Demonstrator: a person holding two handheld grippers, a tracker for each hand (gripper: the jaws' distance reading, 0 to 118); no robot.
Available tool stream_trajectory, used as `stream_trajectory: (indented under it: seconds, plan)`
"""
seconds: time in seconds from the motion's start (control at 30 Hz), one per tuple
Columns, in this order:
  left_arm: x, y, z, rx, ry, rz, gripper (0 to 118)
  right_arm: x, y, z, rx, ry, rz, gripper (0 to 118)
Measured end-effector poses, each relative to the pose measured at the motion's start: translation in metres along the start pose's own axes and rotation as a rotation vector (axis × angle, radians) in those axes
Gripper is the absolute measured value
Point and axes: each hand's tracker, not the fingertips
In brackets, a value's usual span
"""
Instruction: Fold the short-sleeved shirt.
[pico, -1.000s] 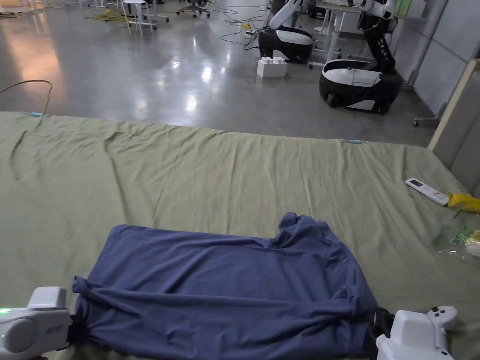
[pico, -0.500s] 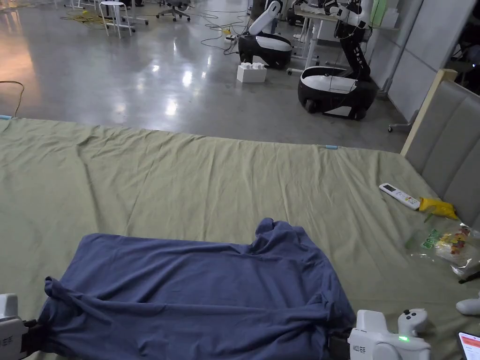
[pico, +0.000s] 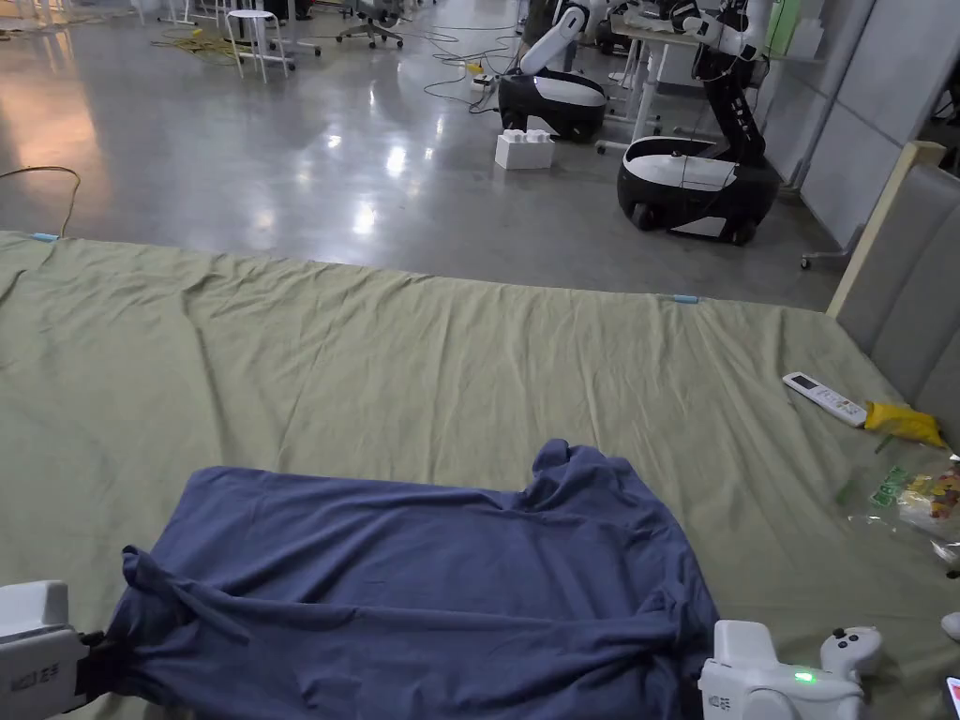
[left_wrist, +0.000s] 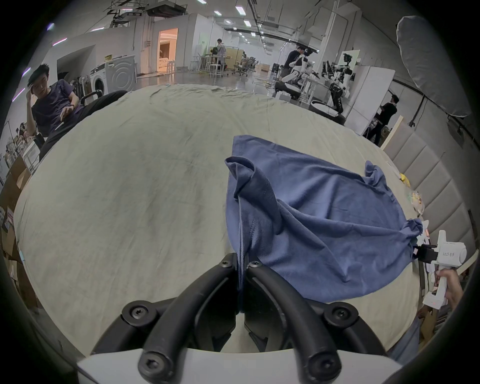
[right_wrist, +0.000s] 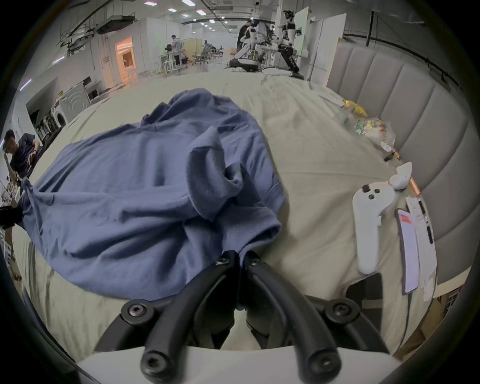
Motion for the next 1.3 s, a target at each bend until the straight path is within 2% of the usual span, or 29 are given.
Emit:
stream_trajectory:
  seconds: [0.4, 0.67, 0.87, 1.0, 1.13, 1.3]
  plan:
    - [0.014, 0.035, 0.065, 0.091, -0.033, -0.064, 4, 0.012, 0.038, 0.089, 0.091, -0.010, 0.053, 6]
    - [-0.017, 0.007, 0.105, 0.072, -0.012, -0.059, 4, 0.017, -0.005, 0.127, 0.056, 0.001, 0.096, 6]
    - [-0.041, -0.051, 0.108, -0.019, 0.029, -0.044, 4, 0.004, -0.073, 0.122, -0.081, 0.018, 0.135, 6]
    - [-0.050, -0.083, 0.084, -0.108, 0.065, -0.053, 4, -0.003, -0.111, 0.101, -0.157, -0.003, 0.120, 6]
    - [-0.052, -0.096, 0.061, -0.152, 0.090, -0.054, 4, -0.010, -0.125, 0.082, -0.183, -0.023, 0.123, 6]
    - [-0.046, -0.103, 0.048, -0.175, 0.119, -0.090, 4, -0.022, -0.125, 0.076, -0.179, -0.070, 0.169, 6]
